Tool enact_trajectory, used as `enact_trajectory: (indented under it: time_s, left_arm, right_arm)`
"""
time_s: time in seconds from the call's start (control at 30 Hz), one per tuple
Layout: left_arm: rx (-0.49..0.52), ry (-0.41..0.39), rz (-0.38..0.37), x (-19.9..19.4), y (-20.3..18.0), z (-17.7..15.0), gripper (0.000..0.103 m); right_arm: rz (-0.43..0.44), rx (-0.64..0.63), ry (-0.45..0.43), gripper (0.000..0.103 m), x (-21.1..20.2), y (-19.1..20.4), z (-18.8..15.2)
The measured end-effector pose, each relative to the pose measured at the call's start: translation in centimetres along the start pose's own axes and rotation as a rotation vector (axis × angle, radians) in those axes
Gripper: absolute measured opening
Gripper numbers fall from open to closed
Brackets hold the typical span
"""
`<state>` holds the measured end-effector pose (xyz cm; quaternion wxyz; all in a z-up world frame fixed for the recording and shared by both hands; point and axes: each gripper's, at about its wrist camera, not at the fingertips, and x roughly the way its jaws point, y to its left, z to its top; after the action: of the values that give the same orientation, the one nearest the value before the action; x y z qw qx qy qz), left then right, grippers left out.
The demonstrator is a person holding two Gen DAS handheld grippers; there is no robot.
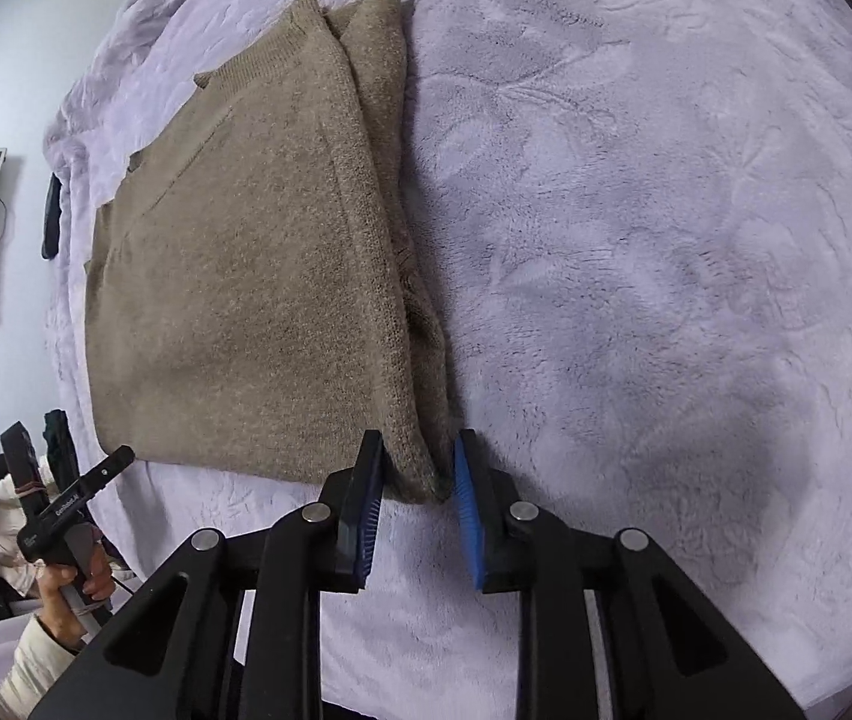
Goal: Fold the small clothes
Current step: 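Release the side edge and pull both tools back from the sweater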
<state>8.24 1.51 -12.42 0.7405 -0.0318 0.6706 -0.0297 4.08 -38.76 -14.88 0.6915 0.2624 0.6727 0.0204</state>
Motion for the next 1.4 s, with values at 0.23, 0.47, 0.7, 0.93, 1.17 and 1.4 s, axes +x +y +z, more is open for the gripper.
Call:
enact_trajectory:
  time_s: [0.23,0.47,0.7,0.93,1.17,1.4]
  left_arm:
    - [0.016,0.018,-0.005,-2.2,-1.6,-2.5,0.103]
    - [-0.033,0.032,-0.023,-4.9,-2.1,-5.0,0.103]
    - [-0.057,0.043,-0.002,-6.9,-3.8,-5.6,0.103]
    - [-0.05,0.064,0.008,-6.4,-5.1,-5.3,0.103]
    - [0.023,0.06,0.016,-6.0,-5.6,-4.8,0.103]
    - [0.108,0.08,-0.045,-4.6,-4.8,-3.3,0.103]
  right_arm:
    - [-0.084,-0.01,-0.004,0.055,-1.6,1.1,-2.1]
    - [-0.099,-0.05,-0.007,0.06,-2.6,3.5,-4.3]
    - [-0.061,-0.126,0.024,0.064,-1.3,7.5,-6.3]
    - [-0.031,-0.174,0.05,0.064,0.6,9.9,-7.4]
    - [-0.038,-0.141,0.042,0.064,0.7,10.8,-8.5]
    - [-0.09,-0.084,-0.002,0.064,0.9,12.7,-10.2]
